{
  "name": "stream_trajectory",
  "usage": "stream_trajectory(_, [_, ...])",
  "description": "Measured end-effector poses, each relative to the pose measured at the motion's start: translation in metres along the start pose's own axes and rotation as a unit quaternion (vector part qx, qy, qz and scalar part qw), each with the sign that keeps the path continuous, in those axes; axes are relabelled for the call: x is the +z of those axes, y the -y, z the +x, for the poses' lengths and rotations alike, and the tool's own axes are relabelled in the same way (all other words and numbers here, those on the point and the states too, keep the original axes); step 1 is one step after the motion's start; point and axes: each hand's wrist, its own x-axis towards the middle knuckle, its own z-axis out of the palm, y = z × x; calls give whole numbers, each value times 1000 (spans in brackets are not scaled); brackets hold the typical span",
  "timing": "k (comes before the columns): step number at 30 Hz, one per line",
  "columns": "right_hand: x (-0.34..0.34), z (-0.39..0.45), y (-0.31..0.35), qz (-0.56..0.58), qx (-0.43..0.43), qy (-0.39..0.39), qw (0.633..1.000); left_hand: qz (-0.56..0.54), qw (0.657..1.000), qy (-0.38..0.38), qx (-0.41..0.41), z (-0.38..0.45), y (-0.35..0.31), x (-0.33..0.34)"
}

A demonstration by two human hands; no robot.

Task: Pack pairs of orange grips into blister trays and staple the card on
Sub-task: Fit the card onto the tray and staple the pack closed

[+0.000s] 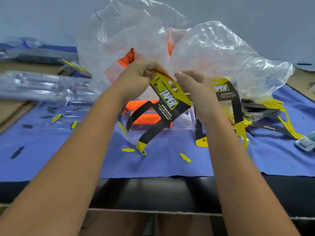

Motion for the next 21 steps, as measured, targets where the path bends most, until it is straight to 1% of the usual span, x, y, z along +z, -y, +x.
stream_trajectory(1, [6, 1, -1, -56, -9, 9, 998, 11, 1000, 4, 12, -4, 2, 1])
stream_trajectory(3, [17, 3, -4, -157, -22, 31, 987, 31, 999, -15, 22, -10, 7, 2])
stream_trajectory(4, [21, 4, -6, -179, -24, 36, 983, 36, 999, -34, 22, -13, 9, 1])
stream_trajectory(5, [23, 4, -10, -174, -23, 29, 984, 35, 997, -64, 18, -16, 11, 0])
stream_trajectory(6, [24, 5, -13, -154, -24, 12, 988, 16, 994, -106, 9, -19, 16, -3])
stream_trajectory(7, [24, 5, -18, -138, -26, -14, 990, -28, 987, -160, -6, -24, 21, -6])
stream_trajectory(9, [20, 8, -28, -134, -23, -74, 988, -112, 954, -274, -54, -34, 37, -15])
stream_trajectory(10, [18, 10, -34, -139, -21, -101, 985, -121, 936, -318, -88, -39, 46, -18])
stream_trajectory(11, [16, 10, -40, -149, -19, -124, 981, -118, 924, -342, -126, -45, 56, -18])
stream_trajectory(13, [14, 9, -51, -156, -19, -156, 975, -110, 916, -344, -174, -57, 73, -13])
stream_trajectory(14, [14, 6, -56, -133, -20, -162, 978, -105, 919, -333, -182, -63, 79, -8])
stream_trajectory(16, [14, -1, -61, -41, -10, -158, 986, -102, 927, -311, -185, -71, 88, 2])
stream_trajectory(18, [13, -4, -62, 43, -6, -149, 988, -107, 930, -294, -195, -71, 96, 6])
stream_trajectory(21, [10, -3, -60, 115, -27, -124, 985, -132, 929, -266, -222, -67, 101, 9])
